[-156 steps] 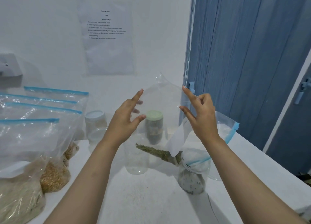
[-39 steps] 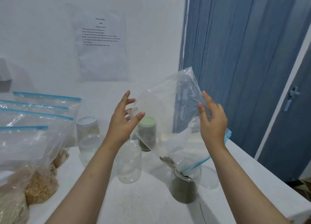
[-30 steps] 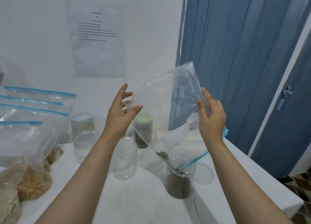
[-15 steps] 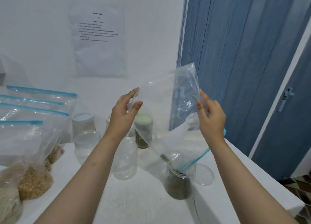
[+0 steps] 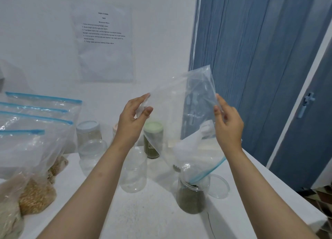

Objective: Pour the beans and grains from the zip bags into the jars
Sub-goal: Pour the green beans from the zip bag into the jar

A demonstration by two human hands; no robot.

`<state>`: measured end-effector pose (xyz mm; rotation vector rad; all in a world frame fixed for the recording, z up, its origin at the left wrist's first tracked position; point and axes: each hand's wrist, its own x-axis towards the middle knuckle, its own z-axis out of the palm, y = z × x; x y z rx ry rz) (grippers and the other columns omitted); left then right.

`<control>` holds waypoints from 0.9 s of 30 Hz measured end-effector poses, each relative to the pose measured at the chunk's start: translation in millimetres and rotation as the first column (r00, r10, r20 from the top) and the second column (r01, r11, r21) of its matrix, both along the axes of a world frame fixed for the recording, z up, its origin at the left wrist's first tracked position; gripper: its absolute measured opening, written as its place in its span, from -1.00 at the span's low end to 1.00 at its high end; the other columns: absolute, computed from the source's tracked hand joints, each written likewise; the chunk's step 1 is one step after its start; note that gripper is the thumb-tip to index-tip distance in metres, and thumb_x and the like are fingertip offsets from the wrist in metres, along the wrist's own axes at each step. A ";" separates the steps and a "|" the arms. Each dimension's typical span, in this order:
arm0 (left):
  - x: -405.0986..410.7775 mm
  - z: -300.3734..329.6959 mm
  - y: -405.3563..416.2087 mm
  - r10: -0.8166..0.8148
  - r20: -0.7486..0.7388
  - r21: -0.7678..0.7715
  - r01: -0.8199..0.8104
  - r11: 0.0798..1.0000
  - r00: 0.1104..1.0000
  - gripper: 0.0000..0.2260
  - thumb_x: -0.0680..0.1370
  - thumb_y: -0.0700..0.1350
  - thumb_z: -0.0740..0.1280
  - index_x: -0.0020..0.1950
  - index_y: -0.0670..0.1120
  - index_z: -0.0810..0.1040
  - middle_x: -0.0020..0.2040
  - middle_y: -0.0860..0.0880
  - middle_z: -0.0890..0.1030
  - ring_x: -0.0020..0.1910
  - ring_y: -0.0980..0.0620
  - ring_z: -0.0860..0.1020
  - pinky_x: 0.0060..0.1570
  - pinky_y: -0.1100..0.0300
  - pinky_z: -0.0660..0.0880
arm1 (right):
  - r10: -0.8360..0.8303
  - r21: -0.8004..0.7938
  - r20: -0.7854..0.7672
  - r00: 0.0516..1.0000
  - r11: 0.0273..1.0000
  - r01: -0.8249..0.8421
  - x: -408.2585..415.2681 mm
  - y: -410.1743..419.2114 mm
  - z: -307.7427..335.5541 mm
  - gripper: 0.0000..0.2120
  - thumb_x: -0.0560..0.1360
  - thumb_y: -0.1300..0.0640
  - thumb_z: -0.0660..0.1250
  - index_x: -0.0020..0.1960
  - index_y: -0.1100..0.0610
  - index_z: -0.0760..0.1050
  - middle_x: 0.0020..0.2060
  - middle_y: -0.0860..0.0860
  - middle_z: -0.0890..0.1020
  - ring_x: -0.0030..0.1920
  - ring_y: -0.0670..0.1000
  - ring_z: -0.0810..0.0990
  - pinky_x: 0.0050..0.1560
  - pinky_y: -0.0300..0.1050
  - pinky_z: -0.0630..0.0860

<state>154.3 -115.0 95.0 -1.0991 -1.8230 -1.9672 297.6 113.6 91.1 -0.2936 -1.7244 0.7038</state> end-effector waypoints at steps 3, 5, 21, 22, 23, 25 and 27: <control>-1.7 0.3 1.5 0.011 -0.020 -0.013 -0.011 1.000 1.000 -0.64 0.48 0.30 0.34 0.29 0.39 0.50 0.28 0.21 0.50 0.36 0.05 0.47 0.35 -0.13 0.44 | -0.002 -0.003 0.007 1.000 1.000 0.002 0.6 0.8 1.0 -0.64 0.65 -0.03 0.23 0.43 -0.06 0.47 -0.29 -0.07 0.34 -0.27 -0.14 0.36 -0.17 -0.47 0.32; -2.2 1.3 2.4 0.015 -0.020 -0.013 -0.015 1.000 1.000 -0.63 0.48 0.30 0.34 0.29 0.41 0.49 0.30 0.19 0.50 0.36 0.08 0.47 0.35 -0.12 0.43 | -0.012 -0.008 -0.003 1.000 1.000 0.012 0.7 1.5 0.5 -0.65 0.65 -0.03 0.23 0.43 -0.06 0.47 -0.29 -0.06 0.34 -0.28 -0.16 0.36 -0.16 -0.47 0.32; 1.1 13.1 15.1 -0.005 -0.053 0.001 0.005 1.000 0.999 -0.59 0.49 0.26 0.34 0.34 0.38 0.45 0.30 0.16 0.51 0.34 0.06 0.49 0.37 -0.09 0.42 | -0.016 -0.035 -0.014 1.000 0.999 0.016 10.0 7.6 0.6 -0.66 0.65 0.00 0.25 0.42 -0.10 0.46 -0.20 0.04 0.44 -0.22 -0.13 0.40 -0.12 -0.52 0.32; 1.7 14.3 17.3 -0.007 -0.058 0.006 0.008 1.000 0.998 -0.59 0.49 0.26 0.34 0.34 0.38 0.45 0.30 0.15 0.51 0.34 0.06 0.48 0.37 -0.09 0.42 | -0.020 -0.037 -0.009 1.000 0.999 0.019 11.6 8.1 -0.1 -0.66 0.64 0.00 0.26 0.42 -0.09 0.46 -0.20 0.03 0.44 -0.22 -0.13 0.40 -0.12 -0.52 0.31; 2.4 15.8 19.4 -0.008 -0.063 0.009 0.009 1.000 0.998 -0.59 0.48 0.27 0.34 0.34 0.39 0.45 0.30 0.14 0.51 0.34 0.06 0.49 0.37 -0.10 0.42 | -0.024 -0.038 -0.006 1.000 0.999 0.024 13.2 8.8 -1.1 -0.65 0.64 0.00 0.26 0.42 -0.09 0.46 -0.21 0.00 0.43 -0.22 -0.12 0.41 -0.11 -0.52 0.32; 3.9 19.3 22.9 -0.008 -0.069 0.006 0.009 1.000 0.998 -0.59 0.48 0.27 0.34 0.33 0.41 0.44 0.30 0.15 0.51 0.33 0.04 0.50 0.37 -0.09 0.42 | -0.032 -0.060 -0.025 0.999 0.998 0.030 15.9 10.9 -1.4 -0.63 0.64 -0.02 0.26 0.44 -0.12 0.43 -0.21 -0.05 0.42 -0.20 -0.12 0.41 -0.09 -0.51 0.32; 4.7 22.0 26.0 -0.014 -0.075 0.006 0.014 1.000 0.997 -0.60 0.48 0.26 0.34 0.32 0.43 0.43 0.30 0.16 0.52 0.33 0.03 0.50 0.38 -0.08 0.42 | -0.033 -0.065 -0.021 0.999 0.997 0.031 17.9 11.2 -1.9 -0.62 0.64 -0.02 0.25 0.45 -0.13 0.42 -0.21 -0.05 0.42 -0.19 -0.11 0.41 -0.09 -0.51 0.33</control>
